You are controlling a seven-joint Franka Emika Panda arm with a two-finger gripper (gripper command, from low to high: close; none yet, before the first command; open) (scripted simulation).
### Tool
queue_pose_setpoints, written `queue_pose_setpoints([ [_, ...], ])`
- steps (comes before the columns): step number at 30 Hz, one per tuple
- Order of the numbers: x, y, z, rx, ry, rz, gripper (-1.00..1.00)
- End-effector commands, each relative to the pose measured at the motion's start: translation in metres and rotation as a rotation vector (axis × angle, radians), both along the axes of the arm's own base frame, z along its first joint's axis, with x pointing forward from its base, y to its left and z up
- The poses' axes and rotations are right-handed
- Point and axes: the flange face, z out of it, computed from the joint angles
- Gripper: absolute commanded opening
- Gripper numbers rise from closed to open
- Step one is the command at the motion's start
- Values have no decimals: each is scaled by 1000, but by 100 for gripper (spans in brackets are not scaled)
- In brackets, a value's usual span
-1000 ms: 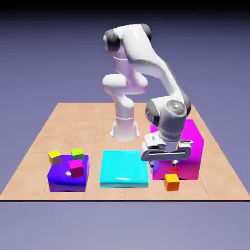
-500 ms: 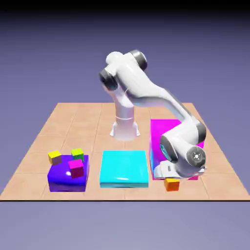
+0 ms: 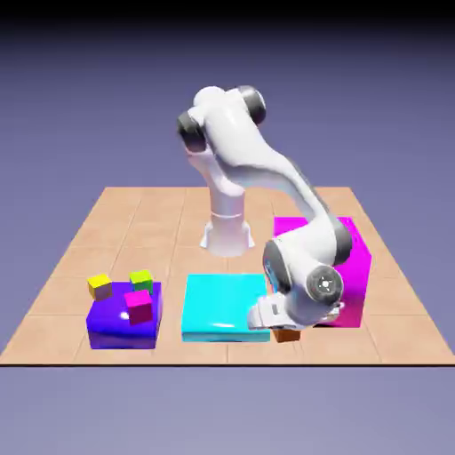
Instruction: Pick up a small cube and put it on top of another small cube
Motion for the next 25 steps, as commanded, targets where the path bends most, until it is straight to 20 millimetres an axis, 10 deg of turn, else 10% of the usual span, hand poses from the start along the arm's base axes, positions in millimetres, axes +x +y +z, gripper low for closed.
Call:
queue_pose_setpoints([
  [1, 3, -17, 5, -4, -1, 17, -100],
  [16, -16, -266, 128, 15, 31, 183, -100],
  [22, -45, -279, 69, 15, 31, 183, -100],
  [23, -45, -279, 69, 15, 31, 183, 100],
  [25, -37, -276, 82, 15, 32, 184, 100],
])
